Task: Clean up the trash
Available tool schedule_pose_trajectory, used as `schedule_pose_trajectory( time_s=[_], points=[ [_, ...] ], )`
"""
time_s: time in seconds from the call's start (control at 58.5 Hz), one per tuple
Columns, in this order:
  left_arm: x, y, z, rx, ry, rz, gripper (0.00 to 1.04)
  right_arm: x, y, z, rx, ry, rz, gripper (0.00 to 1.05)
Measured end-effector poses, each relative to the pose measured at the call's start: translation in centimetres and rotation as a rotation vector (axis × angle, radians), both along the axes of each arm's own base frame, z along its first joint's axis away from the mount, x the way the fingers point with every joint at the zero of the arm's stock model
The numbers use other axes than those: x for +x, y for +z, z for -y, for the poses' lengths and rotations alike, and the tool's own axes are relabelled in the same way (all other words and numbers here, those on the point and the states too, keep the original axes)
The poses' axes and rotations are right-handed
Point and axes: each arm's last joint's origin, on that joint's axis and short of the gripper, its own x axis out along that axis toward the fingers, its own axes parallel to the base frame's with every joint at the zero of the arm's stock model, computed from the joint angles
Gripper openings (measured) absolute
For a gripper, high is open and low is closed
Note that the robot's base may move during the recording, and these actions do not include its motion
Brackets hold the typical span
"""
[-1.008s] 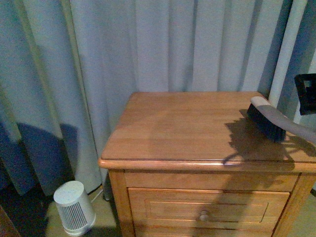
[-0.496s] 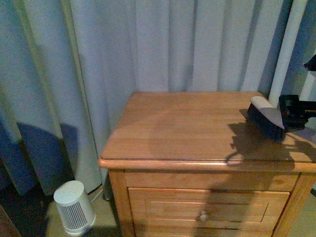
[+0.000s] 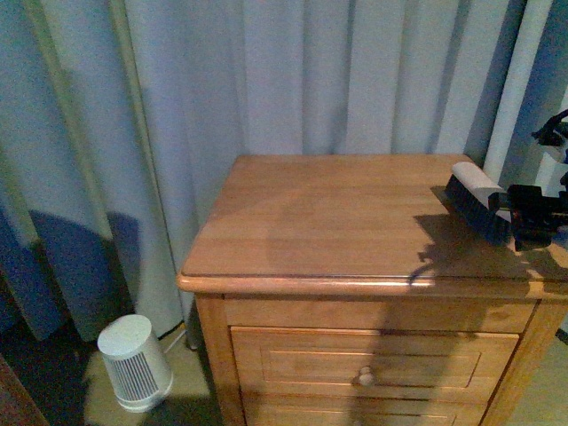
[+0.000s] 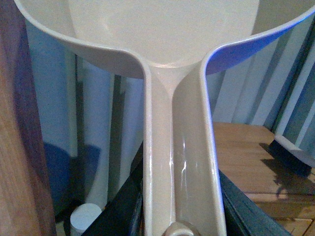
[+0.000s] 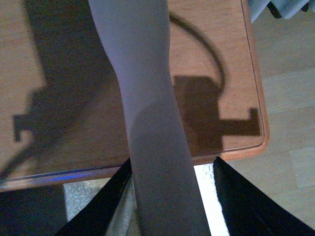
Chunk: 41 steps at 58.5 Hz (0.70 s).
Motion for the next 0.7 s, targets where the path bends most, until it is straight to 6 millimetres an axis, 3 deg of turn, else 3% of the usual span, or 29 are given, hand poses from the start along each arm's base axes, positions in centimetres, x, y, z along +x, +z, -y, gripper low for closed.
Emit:
schedule_pose_trajectory(
  time_s=[0.188,0.41,0.564,0.701],
  points=[
    [0.0,0.0,0.0,0.0,0.0,0.0,0.27,0.1,-0.1,0.0,0.002,0.005,0.027,0.22],
    [0.0,0.0,0.0,0.0,0.0,0.0,0.27,-0.8,0.1,0.5,-0.046,0.017,0.126,0.2],
    [0.0,0.0,0.0,0.0,0.0,0.0,0.27,-2.9,3.1,1.0,-0.12,0.045,0.343,0.2],
    [0.0,0.0,0.0,0.0,0.0,0.0,0.27,-6.7,7.0,1.3,-0.188,0.08,0.598,0.2]
  ],
)
